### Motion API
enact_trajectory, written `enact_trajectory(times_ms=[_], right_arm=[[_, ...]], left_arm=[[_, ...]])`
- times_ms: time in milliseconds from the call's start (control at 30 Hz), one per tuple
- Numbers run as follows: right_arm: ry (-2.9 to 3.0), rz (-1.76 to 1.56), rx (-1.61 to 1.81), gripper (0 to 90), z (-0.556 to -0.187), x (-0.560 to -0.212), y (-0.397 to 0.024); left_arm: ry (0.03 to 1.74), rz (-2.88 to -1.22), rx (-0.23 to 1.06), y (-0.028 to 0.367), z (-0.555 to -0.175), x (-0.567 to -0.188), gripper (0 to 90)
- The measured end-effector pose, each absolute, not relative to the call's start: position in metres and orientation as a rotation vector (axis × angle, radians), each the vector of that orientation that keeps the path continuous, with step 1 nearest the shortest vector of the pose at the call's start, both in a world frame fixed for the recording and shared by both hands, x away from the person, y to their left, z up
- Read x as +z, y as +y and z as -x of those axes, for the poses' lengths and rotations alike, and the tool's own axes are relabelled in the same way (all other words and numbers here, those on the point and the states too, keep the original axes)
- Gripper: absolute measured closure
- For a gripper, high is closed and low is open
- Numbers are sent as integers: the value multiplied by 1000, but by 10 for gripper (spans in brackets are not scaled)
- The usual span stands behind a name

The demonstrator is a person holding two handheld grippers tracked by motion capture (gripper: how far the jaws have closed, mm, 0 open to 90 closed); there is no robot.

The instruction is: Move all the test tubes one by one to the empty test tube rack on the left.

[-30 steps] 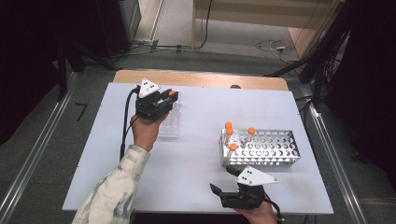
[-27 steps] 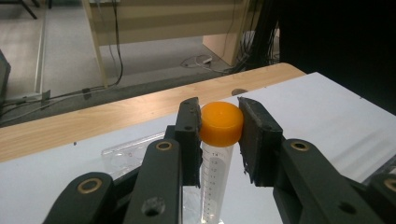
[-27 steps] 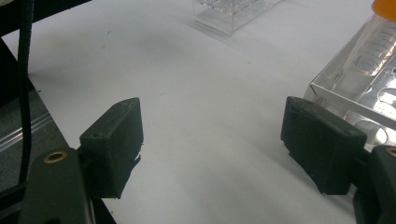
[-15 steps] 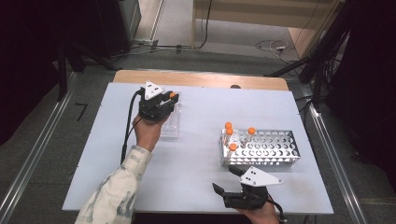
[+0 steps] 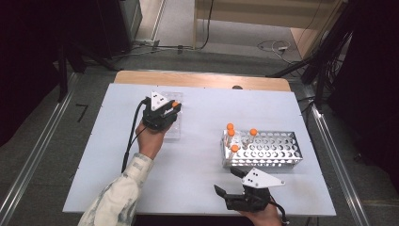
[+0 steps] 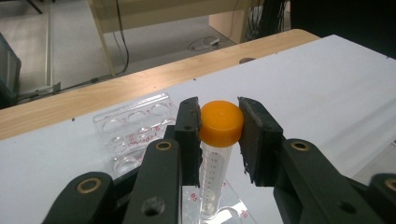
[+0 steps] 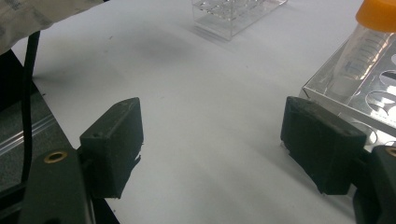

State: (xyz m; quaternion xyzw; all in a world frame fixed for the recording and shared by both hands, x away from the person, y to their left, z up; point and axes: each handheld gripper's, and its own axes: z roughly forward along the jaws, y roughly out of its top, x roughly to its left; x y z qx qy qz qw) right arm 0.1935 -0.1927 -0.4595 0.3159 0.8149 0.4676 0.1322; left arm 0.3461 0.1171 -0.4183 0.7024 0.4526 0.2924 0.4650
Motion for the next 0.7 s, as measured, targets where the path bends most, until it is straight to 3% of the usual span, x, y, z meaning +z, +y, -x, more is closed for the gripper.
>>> enact_trajectory(times_ms=[400,700], right_arm=[[2362,-917,1363,195,-194,-459,-193],[2360,-917,1367,196,-194,-459,-194]], left_arm=[[1133,-1713,688,120,-346,-423,687],[1143,-1700,665,124,-345,-421,600]])
